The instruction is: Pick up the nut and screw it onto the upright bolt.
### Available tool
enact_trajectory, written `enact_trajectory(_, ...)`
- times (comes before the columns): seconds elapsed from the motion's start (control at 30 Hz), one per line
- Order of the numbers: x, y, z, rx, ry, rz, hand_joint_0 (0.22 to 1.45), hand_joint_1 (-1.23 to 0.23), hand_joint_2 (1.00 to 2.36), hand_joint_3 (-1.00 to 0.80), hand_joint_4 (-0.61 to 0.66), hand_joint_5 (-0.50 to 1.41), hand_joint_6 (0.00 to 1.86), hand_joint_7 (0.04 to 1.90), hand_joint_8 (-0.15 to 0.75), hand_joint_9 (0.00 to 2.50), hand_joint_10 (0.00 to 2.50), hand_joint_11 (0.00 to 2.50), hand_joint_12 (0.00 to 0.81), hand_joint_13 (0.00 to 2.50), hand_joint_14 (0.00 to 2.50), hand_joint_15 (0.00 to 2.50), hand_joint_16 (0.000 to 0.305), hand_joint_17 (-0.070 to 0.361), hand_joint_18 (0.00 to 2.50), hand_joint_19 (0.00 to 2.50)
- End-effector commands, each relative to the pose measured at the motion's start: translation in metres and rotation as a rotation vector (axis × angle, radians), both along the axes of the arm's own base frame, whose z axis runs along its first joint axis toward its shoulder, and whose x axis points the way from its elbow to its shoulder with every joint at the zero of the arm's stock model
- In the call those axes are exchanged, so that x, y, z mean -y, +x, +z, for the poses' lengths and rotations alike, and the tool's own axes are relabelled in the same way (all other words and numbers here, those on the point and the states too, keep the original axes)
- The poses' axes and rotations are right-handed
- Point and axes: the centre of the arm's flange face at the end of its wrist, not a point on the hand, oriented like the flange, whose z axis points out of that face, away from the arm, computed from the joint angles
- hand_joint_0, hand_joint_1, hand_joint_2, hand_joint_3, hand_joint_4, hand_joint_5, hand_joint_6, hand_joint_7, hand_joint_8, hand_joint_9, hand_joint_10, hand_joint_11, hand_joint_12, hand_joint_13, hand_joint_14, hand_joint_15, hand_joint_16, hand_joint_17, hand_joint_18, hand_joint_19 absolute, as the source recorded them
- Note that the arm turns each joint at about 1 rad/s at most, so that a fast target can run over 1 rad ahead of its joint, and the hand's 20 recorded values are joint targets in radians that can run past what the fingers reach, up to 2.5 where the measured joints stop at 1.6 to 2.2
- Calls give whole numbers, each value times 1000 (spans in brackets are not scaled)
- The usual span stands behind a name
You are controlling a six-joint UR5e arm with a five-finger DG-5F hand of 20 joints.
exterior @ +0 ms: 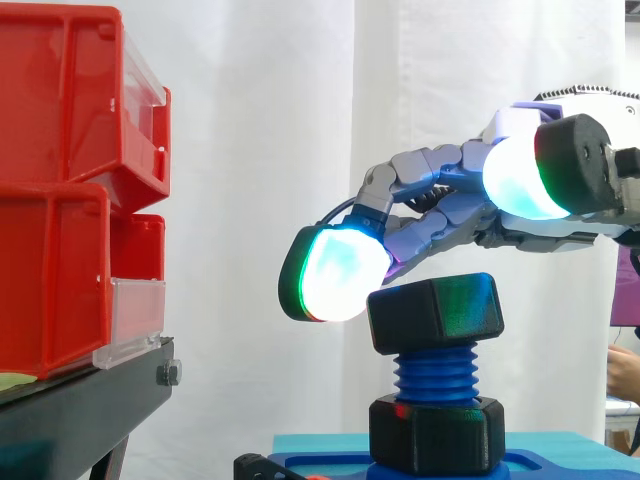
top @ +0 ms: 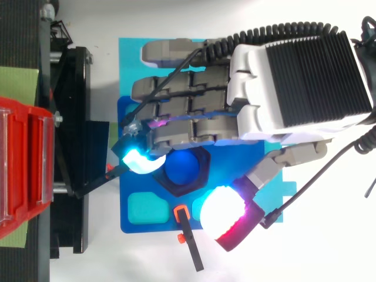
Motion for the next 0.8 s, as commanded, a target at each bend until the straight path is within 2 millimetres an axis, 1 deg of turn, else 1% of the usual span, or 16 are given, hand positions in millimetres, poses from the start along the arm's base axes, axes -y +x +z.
enact_trajectory(0.0, 5, -1, 0, -1, 0, -4, 521, -215, 1000, -500, 189, -100, 504, 1090, 214, 619, 0, 0, 196, 518, 0, 0, 15, 33, 148, 0)
enact_trajectory(0.1, 13, -2, -1, -1, -2, 1, 521, -215, 1000, -500, 180, -96, 503, 1163, 215, 621, 0, 0, 194, 533, 0, 0, 15, 33, 159, 0)
enact_trajectory(0.13, 13, -2, -1, -1, -2, 1, 521, -215, 1000, -500, 165, -96, 503, 1180, 216, 622, 0, 0, 195, 535, 0, 0, 15, 33, 160, 0)
enact_trajectory(0.2, 22, -4, 0, -1, -3, 1, 521, -214, 1000, -500, 156, -91, 503, 1228, 214, 623, 0, 0, 195, 538, 0, 0, 15, 34, 163, 0)
enact_trajectory(0.43, 30, -5, 0, 1, -4, -10, 525, -215, 1000, -500, 122, -74, 500, 1427, 219, 650, 0, 0, 192, 572, 0, 0, 14, 32, 187, 0)
enact_trajectory(0.63, 36, -7, 0, -2, -6, -6, 529, -217, 1000, -500, 113, -73, 571, 1360, 226, 699, 0, 0, 182, 596, 0, 0, 13, 30, 216, 0)
enact_trajectory(0.77, 38, -7, 0, 0, -7, -3, 533, -219, 1000, -500, 109, -60, 584, 1359, 233, 746, 0, 0, 176, 622, 0, 0, 12, 27, 239, 0)
